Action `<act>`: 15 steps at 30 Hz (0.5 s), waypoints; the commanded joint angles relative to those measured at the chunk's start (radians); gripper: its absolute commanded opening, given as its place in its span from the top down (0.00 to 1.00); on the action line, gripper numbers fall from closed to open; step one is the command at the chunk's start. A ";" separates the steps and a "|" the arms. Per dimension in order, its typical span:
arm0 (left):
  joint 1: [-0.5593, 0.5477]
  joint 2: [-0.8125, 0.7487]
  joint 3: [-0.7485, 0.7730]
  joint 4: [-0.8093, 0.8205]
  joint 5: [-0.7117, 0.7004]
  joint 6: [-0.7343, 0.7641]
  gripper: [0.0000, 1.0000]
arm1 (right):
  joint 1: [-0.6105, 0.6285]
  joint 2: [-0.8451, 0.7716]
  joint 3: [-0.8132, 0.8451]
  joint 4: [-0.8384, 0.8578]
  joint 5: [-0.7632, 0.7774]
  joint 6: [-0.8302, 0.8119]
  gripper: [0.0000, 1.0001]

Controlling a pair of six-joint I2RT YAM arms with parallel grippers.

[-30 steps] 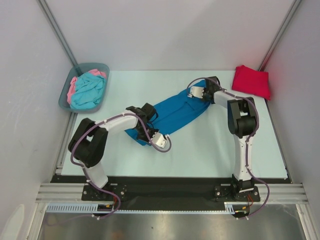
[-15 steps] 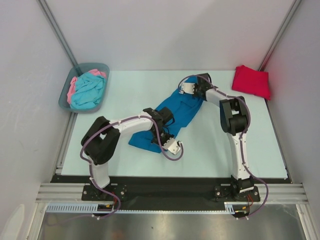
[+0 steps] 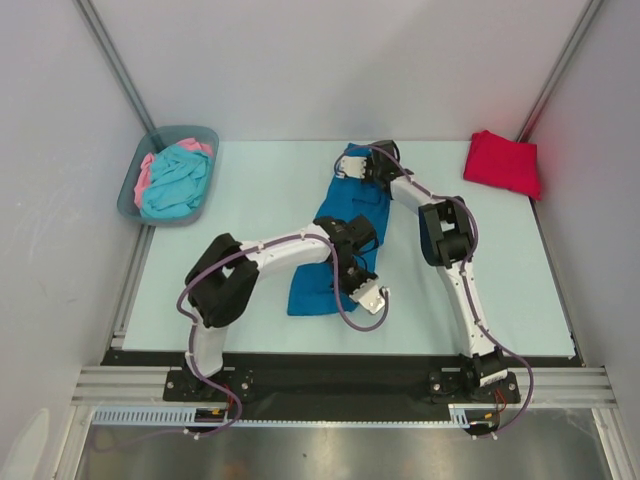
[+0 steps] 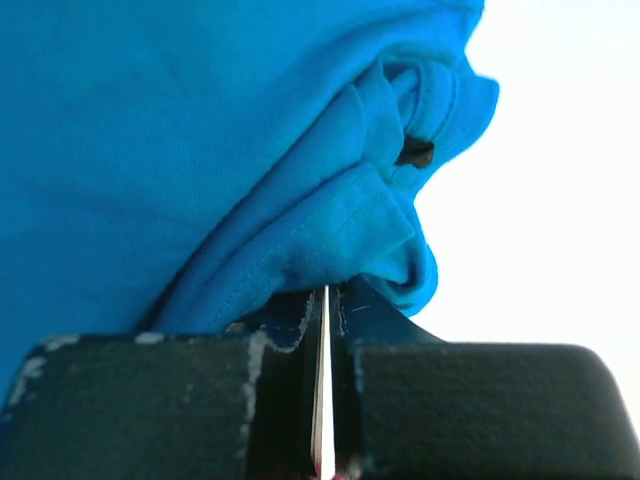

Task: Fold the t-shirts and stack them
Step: Fold the tshirt

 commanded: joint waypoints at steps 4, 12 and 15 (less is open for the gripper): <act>-0.038 -0.008 0.036 -0.011 0.110 0.072 0.99 | 0.054 0.090 0.026 -0.061 -0.062 0.043 0.86; -0.028 -0.048 0.001 0.072 0.101 -0.017 0.00 | 0.046 0.030 -0.113 -0.024 -0.034 0.087 0.00; -0.013 -0.074 -0.002 0.095 0.099 -0.072 0.00 | 0.041 -0.066 -0.216 0.024 -0.025 0.116 0.00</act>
